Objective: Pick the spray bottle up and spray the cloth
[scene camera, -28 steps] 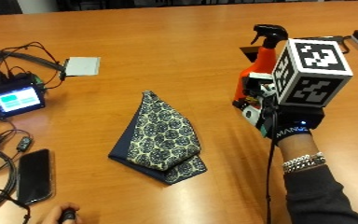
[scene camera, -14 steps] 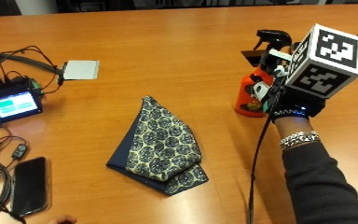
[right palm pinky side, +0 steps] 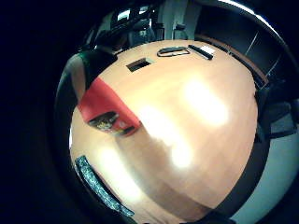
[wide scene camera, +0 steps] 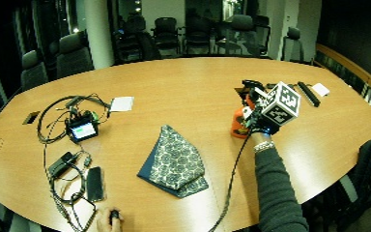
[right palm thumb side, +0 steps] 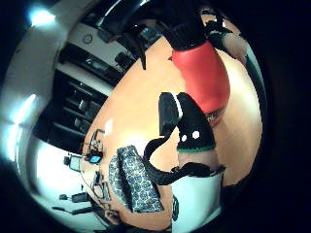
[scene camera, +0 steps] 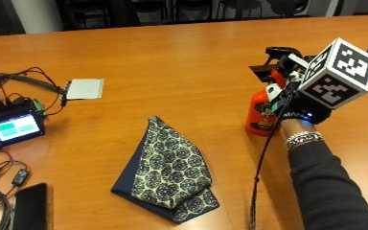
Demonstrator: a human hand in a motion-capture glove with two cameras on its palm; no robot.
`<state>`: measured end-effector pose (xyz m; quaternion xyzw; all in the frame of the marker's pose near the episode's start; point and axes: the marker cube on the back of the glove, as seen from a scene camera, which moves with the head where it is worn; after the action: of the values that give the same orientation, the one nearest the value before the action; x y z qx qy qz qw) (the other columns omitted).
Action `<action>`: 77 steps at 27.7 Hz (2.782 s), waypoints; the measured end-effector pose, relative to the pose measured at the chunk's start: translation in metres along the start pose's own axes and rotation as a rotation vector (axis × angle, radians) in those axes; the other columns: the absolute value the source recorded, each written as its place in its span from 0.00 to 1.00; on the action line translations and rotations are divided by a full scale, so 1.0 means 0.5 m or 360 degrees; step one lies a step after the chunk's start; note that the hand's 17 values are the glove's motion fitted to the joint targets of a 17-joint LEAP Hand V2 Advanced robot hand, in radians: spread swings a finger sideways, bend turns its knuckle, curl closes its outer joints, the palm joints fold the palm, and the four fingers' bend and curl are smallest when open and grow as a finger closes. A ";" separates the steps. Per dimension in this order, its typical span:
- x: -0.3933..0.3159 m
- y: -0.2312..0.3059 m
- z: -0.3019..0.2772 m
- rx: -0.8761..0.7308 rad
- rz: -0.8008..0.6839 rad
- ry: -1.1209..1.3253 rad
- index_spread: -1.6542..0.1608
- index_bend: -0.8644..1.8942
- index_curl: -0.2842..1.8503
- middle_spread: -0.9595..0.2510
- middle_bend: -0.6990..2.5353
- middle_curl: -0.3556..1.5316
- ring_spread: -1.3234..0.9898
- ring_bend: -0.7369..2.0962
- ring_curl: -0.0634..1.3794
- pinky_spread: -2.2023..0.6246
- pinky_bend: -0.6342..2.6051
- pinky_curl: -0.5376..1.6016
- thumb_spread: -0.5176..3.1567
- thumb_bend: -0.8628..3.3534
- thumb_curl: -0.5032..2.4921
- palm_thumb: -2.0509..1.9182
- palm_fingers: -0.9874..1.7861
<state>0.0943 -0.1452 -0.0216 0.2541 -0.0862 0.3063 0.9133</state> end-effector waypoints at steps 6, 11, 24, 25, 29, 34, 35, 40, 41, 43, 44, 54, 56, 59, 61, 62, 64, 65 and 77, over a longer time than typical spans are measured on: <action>0.017 -0.004 0.023 0.0003 0.0054 -0.0100 0.73 0.37 0.30 0.73 0.28 0.36 0.53 0.38 0.27 0.84 0.25 0.38 0.48 0.20 0.27 0.68 0.63; 0.039 -0.014 0.028 0.0082 0.0099 -0.0279 0.74 0.37 0.29 0.73 0.29 0.37 0.53 0.39 0.27 0.84 0.24 0.37 0.47 0.20 0.27 0.68 0.65; 0.009 -0.022 0.044 0.0121 0.0377 -0.0958 0.74 0.39 0.30 0.68 0.32 0.40 0.52 0.41 0.30 0.81 0.23 0.36 0.43 0.21 0.30 0.73 0.75; 0.007 -0.023 0.047 0.0132 0.0385 -0.0972 0.75 0.40 0.31 0.67 0.32 0.41 0.52 0.41 0.30 0.81 0.23 0.36 0.42 0.21 0.31 0.74 0.75; 0.002 -0.024 0.058 0.0230 0.0366 -0.1003 0.75 0.41 0.32 0.65 0.33 0.42 0.51 0.42 0.32 0.79 0.23 0.36 0.41 0.20 0.31 0.74 0.78; -0.003 -0.027 0.067 0.0379 0.0260 -0.1069 0.76 0.41 0.34 0.63 0.33 0.42 0.50 0.43 0.33 0.76 0.27 0.38 0.37 0.20 0.33 0.75 0.82; -0.002 -0.026 0.068 0.0413 0.0236 -0.1074 0.76 0.41 0.34 0.63 0.33 0.42 0.50 0.43 0.33 0.75 0.28 0.38 0.36 0.20 0.33 0.76 0.82; -0.001 -0.023 0.064 0.0604 0.0133 -0.1036 0.76 0.38 0.34 0.62 0.34 0.43 0.48 0.47 0.35 0.69 0.33 0.41 0.33 0.20 0.35 0.76 0.89; -0.002 -0.024 0.062 0.0637 0.0125 -0.1030 0.76 0.38 0.34 0.62 0.34 0.44 0.48 0.47 0.35 0.69 0.33 0.42 0.32 0.20 0.35 0.75 0.89; -0.007 -0.027 0.058 0.0683 0.0124 -0.1022 0.76 0.38 0.34 0.62 0.35 0.44 0.48 0.48 0.36 0.68 0.34 0.43 0.32 0.20 0.35 0.75 0.89; -0.009 -0.029 0.057 0.0696 0.0128 -0.1020 0.76 0.38 0.34 0.62 0.36 0.45 0.48 0.48 0.36 0.68 0.35 0.43 0.31 0.20 0.36 0.75 0.89; -0.028 -0.022 0.041 0.0665 -0.0150 -0.0877 0.76 0.40 0.37 0.62 0.38 0.46 0.48 0.50 0.37 0.66 0.36 0.45 0.29 0.20 0.38 0.75 0.88; -0.047 -0.023 0.023 0.0666 -0.0283 -0.0824 0.76 0.40 0.37 0.62 0.38 0.46 0.48 0.50 0.38 0.66 0.36 0.45 0.29 0.20 0.38 0.75 0.88; -0.088 -0.025 -0.010 0.0691 -0.0490 -0.0743 0.76 0.41 0.38 0.62 0.39 0.47 0.48 0.51 0.38 0.66 0.36 0.45 0.28 0.20 0.39 0.75 0.87; -0.119 -0.023 -0.029 0.0714 -0.0621 -0.0684 0.76 0.41 0.38 0.62 0.39 0.47 0.48 0.51 0.38 0.66 0.36 0.45 0.28 0.20 0.39 0.75 0.87; -0.135 -0.022 -0.038 0.0724 -0.0686 -0.0655 0.76 0.41 0.38 0.62 0.39 0.47 0.48 0.51 0.38 0.66 0.36 0.45 0.28 0.20 0.39 0.75 0.87; -0.166 -0.018 -0.054 0.0742 -0.0824 -0.0593 0.76 0.41 0.38 0.62 0.39 0.47 0.48 0.51 0.38 0.66 0.36 0.45 0.28 0.20 0.39 0.75 0.87; -0.181 -0.017 -0.062 0.0752 -0.0895 -0.0560 0.76 0.41 0.38 0.62 0.39 0.47 0.48 0.51 0.38 0.66 0.36 0.45 0.28 0.20 0.39 0.75 0.87; -0.221 0.015 -0.128 0.0830 -0.1437 -0.0144 0.76 0.42 0.40 0.61 0.40 0.47 0.48 0.52 0.38 0.66 0.36 0.46 0.27 0.20 0.41 0.75 0.86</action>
<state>0.0018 -0.1639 -0.1079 0.4980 0.0716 -0.1180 0.8561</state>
